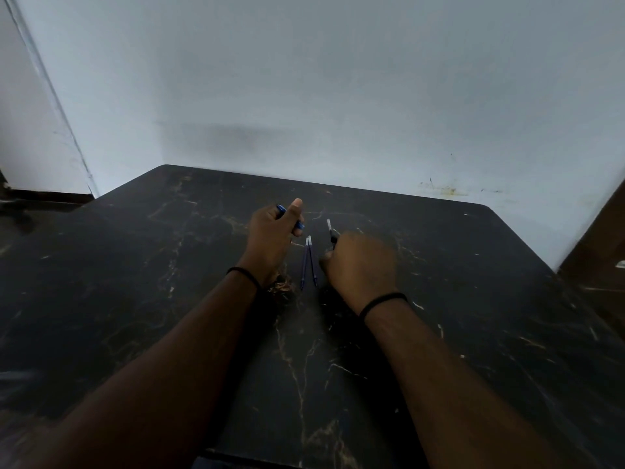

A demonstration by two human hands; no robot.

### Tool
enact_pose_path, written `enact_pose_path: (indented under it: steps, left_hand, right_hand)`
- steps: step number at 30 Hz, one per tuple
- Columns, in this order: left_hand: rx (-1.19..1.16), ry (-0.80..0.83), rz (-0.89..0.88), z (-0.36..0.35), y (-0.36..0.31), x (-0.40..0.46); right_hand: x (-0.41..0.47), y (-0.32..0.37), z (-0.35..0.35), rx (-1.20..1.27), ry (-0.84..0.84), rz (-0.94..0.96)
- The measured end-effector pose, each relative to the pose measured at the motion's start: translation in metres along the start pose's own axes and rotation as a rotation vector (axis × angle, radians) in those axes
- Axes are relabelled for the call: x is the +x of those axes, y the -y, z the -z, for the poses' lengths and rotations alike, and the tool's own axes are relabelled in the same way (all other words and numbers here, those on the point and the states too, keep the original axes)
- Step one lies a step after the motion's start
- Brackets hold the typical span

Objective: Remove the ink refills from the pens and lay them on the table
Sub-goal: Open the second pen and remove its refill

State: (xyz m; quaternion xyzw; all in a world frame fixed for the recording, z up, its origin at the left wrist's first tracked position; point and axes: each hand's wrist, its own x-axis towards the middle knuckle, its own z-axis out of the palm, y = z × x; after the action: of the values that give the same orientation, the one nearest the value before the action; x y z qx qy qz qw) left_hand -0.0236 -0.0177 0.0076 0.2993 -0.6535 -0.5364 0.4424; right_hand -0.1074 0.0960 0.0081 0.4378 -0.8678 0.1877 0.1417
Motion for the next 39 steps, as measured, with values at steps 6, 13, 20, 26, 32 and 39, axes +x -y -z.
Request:
enact_pose_path:
  steps: [6, 13, 20, 26, 32, 39]
  left_hand:
    - [-0.069, 0.115, 0.014, -0.001, -0.009, -0.009]
    - [-0.115, 0.33, -0.018, -0.003, -0.015, -0.014]
    - [-0.099, 0.207, -0.072, -0.003, -0.013, -0.014]
    - [0.48, -0.05, -0.489, 0.001, -0.013, -0.011]
    - [0.82, -0.096, -0.751, 0.006, -0.019, -0.013]
    - [0.981, -0.087, -0.839, 0.008, -0.022, -0.012]
  right_hand:
    - [-0.002, -0.002, 0.012, 0.223, -0.203, -0.064]
    - [-0.006, -0.009, 0.006, 0.389, -0.201, 0.0]
    - [-0.005, -0.012, -0.006, 0.482, -0.198, 0.024]
    - [-0.006, -0.017, -0.006, 0.673, -0.291, -0.034]
    - [-0.006, -0.02, -0.005, 0.658, -0.346, 0.048]
    - [-0.005, -0.023, -0.005, 0.62, -0.414, 0.067]
